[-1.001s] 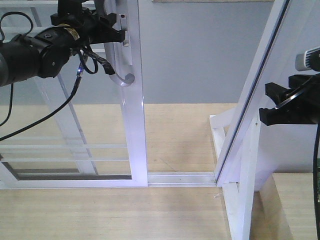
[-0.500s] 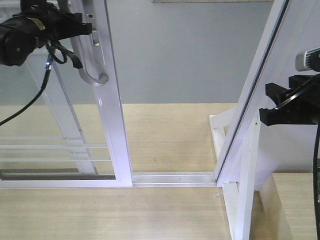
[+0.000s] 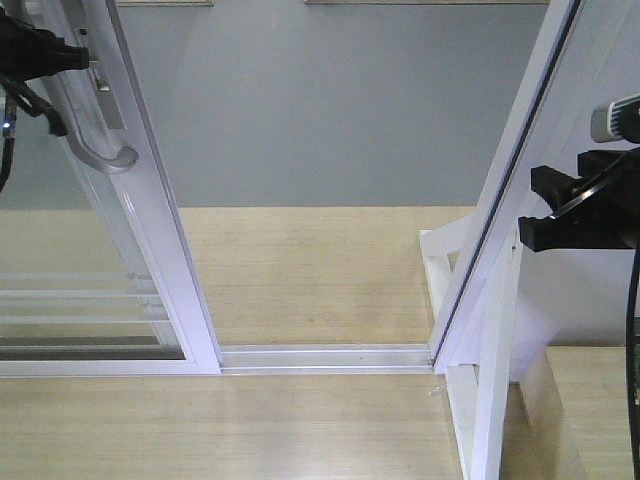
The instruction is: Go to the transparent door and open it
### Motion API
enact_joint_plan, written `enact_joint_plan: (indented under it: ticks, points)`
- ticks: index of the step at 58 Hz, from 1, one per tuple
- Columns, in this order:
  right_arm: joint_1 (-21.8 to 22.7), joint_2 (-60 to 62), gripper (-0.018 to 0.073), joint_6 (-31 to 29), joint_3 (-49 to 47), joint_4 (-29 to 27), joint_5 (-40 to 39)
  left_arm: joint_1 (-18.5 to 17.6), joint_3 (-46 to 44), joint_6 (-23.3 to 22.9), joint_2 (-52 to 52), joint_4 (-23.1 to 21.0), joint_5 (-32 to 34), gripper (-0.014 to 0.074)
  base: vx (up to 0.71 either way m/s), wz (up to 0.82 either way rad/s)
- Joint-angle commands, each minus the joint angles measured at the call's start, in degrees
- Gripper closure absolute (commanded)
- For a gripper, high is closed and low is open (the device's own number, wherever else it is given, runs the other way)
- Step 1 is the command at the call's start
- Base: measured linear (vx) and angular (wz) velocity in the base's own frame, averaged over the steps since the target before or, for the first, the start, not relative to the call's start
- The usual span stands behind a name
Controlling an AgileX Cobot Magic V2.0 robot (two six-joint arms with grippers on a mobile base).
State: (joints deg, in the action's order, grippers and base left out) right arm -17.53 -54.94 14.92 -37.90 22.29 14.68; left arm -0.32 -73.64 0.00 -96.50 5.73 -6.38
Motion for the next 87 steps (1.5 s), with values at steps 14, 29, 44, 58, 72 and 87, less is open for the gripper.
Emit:
enact_joint_plan:
  ticks: [14,29,44,58,72,87]
  points:
    - [0.3,0.8,0.0216,-0.2,-1.6,0.7,-3.8,-1.9,16.7,0.9,17.6,-0.9,12.5,0.0173,0.0,0.0]
    - [0.3,0.8,0.0216,-0.2,-1.6,0.7,-3.8,-2.1,31.2,0.4,35.2,-0.9,20.1,0.0173,0.0,0.0]
    - [0.3,0.8,0.0216,-0.2,-1.6,0.7,-3.5,-2.1,35.7,-1.2,47.4,-0.8,17.3,0.0173,0.0,0.0]
    - [0.3,0.8,0.0216,-0.2,-1.6,0.7,-3.5,-2.0,35.7,-1.2,49.5,-0.8,17.6,0.0183,0.0,0.0]
    - [0.3,0.8,0.0216,-0.2,-1.6,0.7,-3.5,-2.1,44.2,-7.6,55.3,-3.1,20.3,0.034,0.0,0.0]
    - [0.3,0.8,0.0216,-0.2,-1.6,0.7,-3.5,-2.1,56.4,-2.1,74.9,-3.6,18.6,0.0604,0.0,0.0]
